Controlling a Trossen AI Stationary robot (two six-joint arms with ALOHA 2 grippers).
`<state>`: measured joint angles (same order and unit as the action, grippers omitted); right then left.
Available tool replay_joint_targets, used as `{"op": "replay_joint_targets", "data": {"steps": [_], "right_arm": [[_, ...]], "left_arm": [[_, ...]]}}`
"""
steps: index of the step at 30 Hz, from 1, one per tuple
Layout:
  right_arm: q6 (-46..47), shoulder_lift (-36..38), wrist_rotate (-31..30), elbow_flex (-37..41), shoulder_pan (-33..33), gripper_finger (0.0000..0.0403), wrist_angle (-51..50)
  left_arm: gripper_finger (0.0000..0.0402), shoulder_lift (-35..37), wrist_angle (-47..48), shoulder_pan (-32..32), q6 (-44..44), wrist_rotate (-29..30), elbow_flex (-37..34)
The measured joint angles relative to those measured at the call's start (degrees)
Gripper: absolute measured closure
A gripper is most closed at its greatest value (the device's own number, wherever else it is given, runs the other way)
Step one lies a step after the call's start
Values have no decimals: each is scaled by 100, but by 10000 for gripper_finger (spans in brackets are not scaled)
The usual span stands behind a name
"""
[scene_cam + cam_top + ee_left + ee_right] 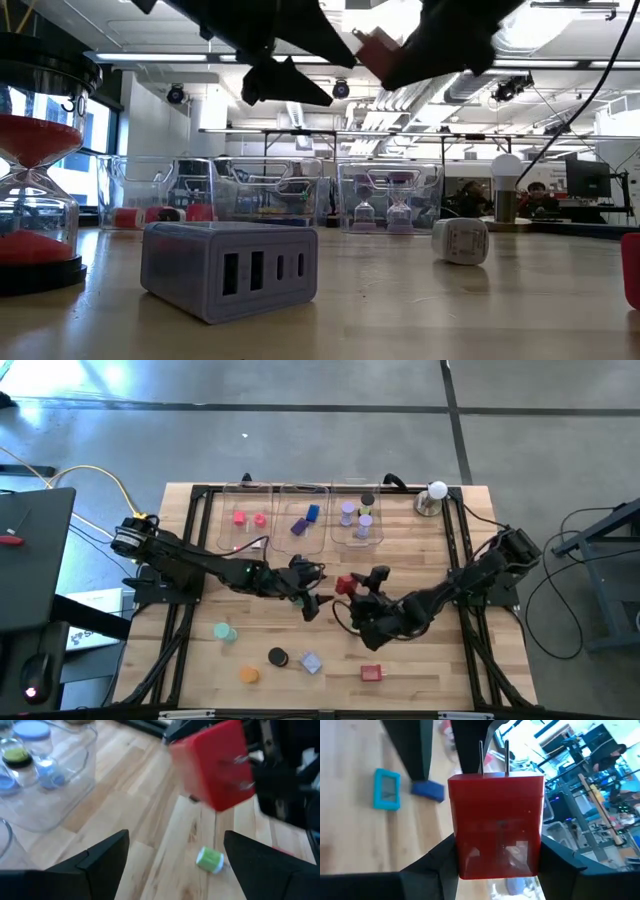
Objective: Pick & Place Office items
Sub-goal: Put the top red charger adapter into the left transparent bin
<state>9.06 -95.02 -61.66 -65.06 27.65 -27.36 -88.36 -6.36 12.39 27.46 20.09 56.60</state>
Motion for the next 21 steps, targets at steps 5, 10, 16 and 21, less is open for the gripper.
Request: {"op": "replay_joint_targets", "data": {"steps": [5, 10, 16, 21], "right_arm": [[-33, 0, -126, 0, -338, 208, 106], [-40, 0, 170, 0, -618, 208, 254], [-184, 0, 200, 0, -727, 208, 450], [-189, 0, 203, -1, -729, 208, 553]], "left_arm": [[83, 0, -212, -66, -159, 1, 0], [83, 0, -415, -71, -619, 129, 0], [83, 0, -573, -73, -920, 492, 0], [83, 1, -686, -91, -824, 912, 0]]}}
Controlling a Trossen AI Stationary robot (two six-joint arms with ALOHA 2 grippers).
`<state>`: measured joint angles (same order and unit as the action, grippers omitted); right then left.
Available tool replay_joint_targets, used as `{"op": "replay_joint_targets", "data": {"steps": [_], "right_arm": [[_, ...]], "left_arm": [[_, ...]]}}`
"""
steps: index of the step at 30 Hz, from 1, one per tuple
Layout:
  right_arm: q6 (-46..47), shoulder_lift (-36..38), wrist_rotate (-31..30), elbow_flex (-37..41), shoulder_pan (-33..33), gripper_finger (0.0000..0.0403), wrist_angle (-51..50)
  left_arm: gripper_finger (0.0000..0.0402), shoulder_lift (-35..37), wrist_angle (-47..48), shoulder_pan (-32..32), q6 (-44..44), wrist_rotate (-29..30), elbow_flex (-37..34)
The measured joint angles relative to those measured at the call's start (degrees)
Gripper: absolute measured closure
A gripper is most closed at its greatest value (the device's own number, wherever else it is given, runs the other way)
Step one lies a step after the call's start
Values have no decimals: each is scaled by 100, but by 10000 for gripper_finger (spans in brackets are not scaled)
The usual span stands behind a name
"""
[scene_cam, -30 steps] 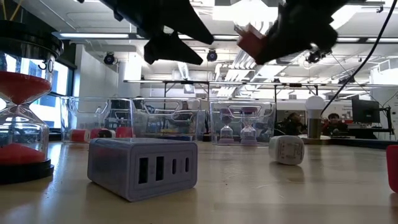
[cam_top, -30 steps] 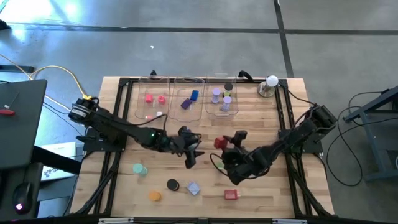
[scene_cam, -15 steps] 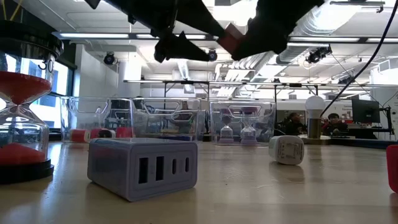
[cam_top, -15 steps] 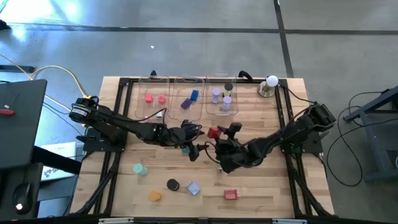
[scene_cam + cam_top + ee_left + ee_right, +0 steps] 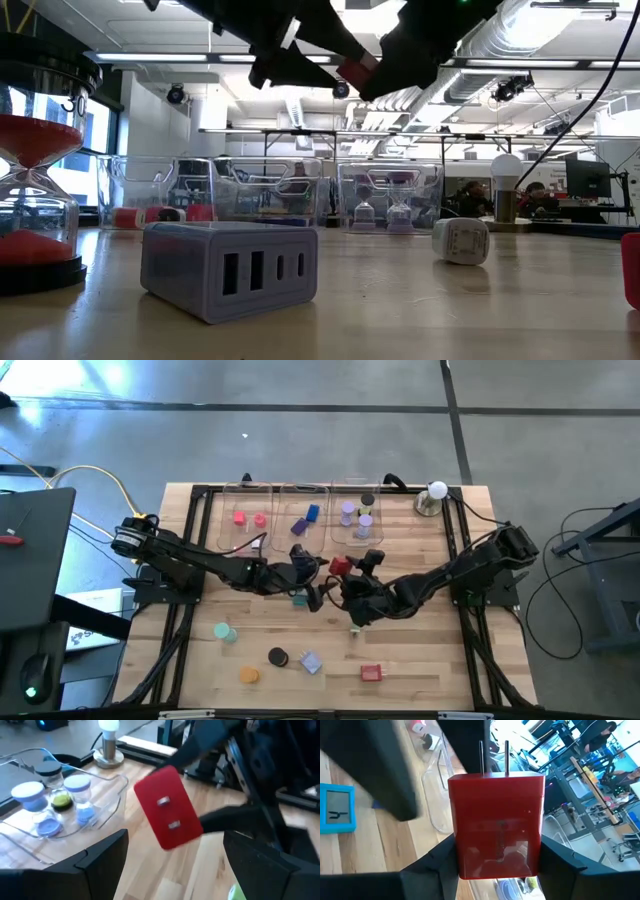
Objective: Pick & Place Office items
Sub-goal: Put the top red charger adapter into the left transparent bin
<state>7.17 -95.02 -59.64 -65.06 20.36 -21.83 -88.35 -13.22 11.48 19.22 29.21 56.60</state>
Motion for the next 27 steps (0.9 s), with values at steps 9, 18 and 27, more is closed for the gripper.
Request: {"op": "replay_joint_targets", "data": {"steps": [9, 18, 27], "right_arm": [[-167, 0, 2, -1, 28, 208, 240], [-265, -7, 175, -1, 33, 208, 339], [-282, -16, 215, -1, 24, 208, 328]], "left_arm": [[83, -26, -218, -253, 208, -146, 0], [94, -184, -626, -304, 162, -238, 0], [171, -401, -810, -397, 172, -316, 7]]}}
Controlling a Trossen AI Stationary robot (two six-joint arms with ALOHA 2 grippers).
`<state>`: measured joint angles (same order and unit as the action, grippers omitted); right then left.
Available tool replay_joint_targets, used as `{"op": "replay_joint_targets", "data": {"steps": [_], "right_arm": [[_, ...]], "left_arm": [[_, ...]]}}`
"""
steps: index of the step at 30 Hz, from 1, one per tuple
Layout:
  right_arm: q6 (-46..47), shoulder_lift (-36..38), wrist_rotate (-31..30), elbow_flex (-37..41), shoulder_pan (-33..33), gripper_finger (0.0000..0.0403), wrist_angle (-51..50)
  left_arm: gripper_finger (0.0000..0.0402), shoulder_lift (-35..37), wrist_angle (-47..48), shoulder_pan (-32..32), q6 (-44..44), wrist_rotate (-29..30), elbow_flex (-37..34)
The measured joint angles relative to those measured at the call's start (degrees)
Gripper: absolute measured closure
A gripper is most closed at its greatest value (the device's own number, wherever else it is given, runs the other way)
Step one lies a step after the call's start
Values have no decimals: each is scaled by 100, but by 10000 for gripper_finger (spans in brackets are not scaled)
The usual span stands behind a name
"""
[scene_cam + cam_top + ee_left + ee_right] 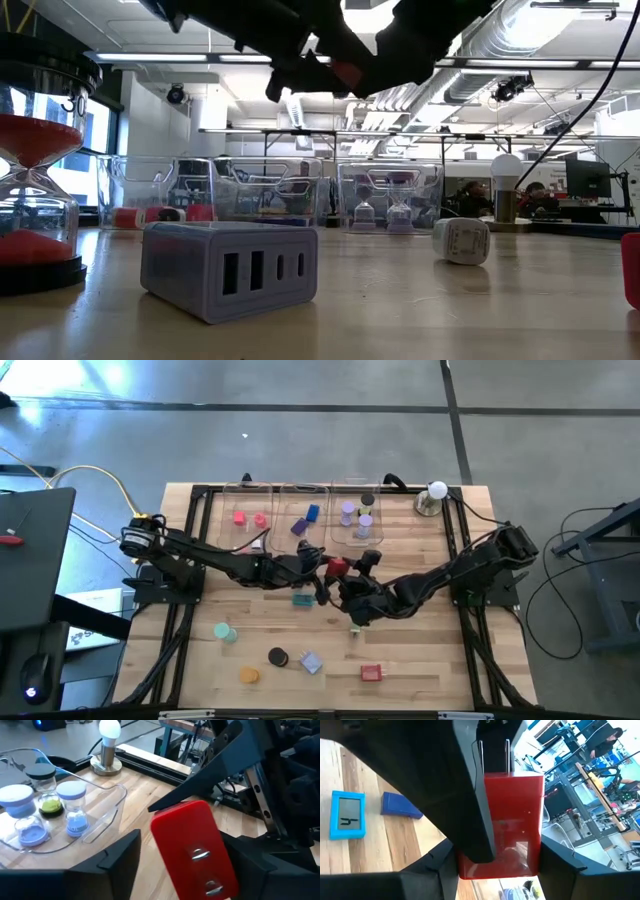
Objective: Pick & Place Office items
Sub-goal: Put the top red charger adapter into the left transparent bin
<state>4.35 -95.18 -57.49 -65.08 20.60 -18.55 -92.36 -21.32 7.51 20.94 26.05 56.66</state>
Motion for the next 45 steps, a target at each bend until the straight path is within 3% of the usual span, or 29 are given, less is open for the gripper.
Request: {"op": "replay_joint_targets", "data": {"steps": [4, 7, 9, 14, 16, 22, 29, 34, 40, 43, 45], "right_arm": [[-45, 2, 440, 0, -50, 208, -3], [32, 5, 440, 0, -92, 207, -2], [43, 7, 432, 0, -96, 172, -4], [41, 13, 760, 0, -77, 39, 169], [-7, 12, 853, -2, -83, 16, 104], [221, 9, 594, -7, 102, 52, -447], [1441, 7, -81, -7, 439, 73, -1669], [1958, 5, -460, -7, 494, 72, -2106], [1947, 5, -366, -7, 438, 72, -2036], [1947, 5, -364, -7, 371, 72, -1970], [1944, 5, -357, -5, 349, 72, -1946]], "left_arm": [[213, -22, -20, 0, 17, -42, -7], [242, -22, -55, -8, 131, -40, -8], [257, -22, -38, -12, 59, -29, -10], [279, -26, 48, 8, -75, -55, -20], [286, -28, 76, 53, -73, -34, -12], [288, 110, 481, 103, -60, 18, -4], [288, 1064, 2062, 131, -28, 753, 1], [288, 1956, 3760, -133, 364, 931, 6], [288, 2543, 6777, -1026, 1638, 821, 552], [288, 2547, 7713, -1494, 1985, 697, 783], [288, 2545, 7930, -1874, 2076, 221, 793]]}}
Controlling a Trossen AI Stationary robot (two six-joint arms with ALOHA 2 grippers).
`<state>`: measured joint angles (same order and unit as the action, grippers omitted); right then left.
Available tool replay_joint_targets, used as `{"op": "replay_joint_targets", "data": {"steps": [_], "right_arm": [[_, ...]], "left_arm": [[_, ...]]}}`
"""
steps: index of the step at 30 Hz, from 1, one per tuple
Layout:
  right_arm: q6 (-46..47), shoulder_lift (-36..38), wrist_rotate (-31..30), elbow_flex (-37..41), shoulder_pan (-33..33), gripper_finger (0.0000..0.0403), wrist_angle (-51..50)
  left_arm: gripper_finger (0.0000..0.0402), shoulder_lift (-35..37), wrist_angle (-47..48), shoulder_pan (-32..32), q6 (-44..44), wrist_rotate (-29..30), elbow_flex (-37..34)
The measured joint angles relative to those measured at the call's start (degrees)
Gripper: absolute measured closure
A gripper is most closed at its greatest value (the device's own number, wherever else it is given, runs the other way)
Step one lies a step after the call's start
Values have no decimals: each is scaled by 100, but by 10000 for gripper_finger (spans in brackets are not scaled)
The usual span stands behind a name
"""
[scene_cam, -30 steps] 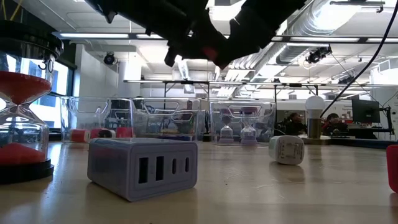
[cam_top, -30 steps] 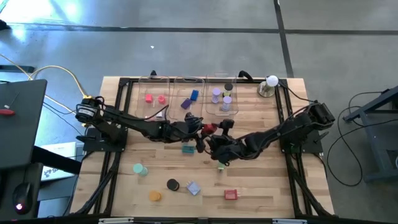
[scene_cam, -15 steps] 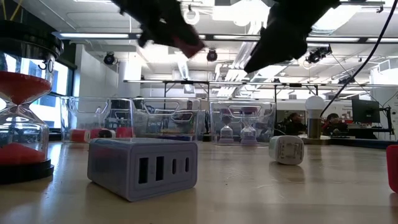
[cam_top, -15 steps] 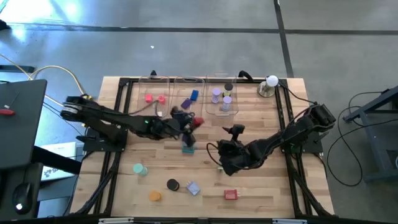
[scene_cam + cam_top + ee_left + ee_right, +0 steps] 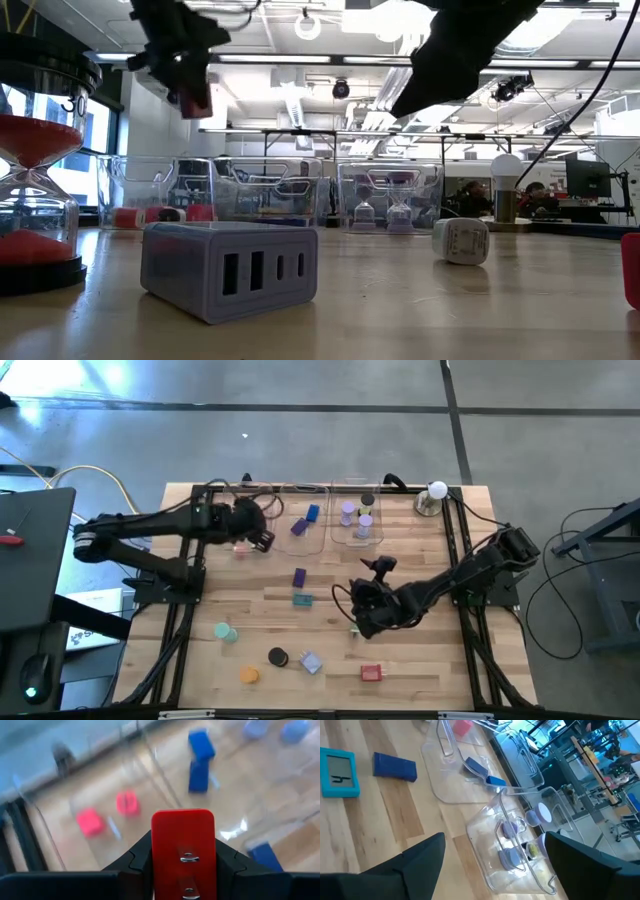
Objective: Pick & Place Office items
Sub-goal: Put the top red charger adapter into the left transparent bin
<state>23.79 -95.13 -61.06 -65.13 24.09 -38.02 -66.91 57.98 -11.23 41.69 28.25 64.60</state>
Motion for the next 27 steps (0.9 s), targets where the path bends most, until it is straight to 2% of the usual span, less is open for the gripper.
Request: {"op": "replay_joint_targets", "data": {"steps": [3, 5, 9, 16, 27], "right_arm": [[0, 0, 47, 0, -26, 73, 97], [-20, 0, 206, 0, -24, 71, 161], [-154, 0, 628, 0, -20, 70, 267], [-149, 1, 1023, 0, -19, 70, 295], [-120, 2, 1029, 5, -19, 70, 293]], "left_arm": [[285, -105, 428, -653, -111, -930, 0], [280, -211, 728, -1049, -408, -1181, 0], [278, -310, 925, -1598, -617, -1209, -74], [284, -311, 594, -2245, -767, -1309, -563], [284, -312, -539, -2404, -927, -1461, -1454]]}}
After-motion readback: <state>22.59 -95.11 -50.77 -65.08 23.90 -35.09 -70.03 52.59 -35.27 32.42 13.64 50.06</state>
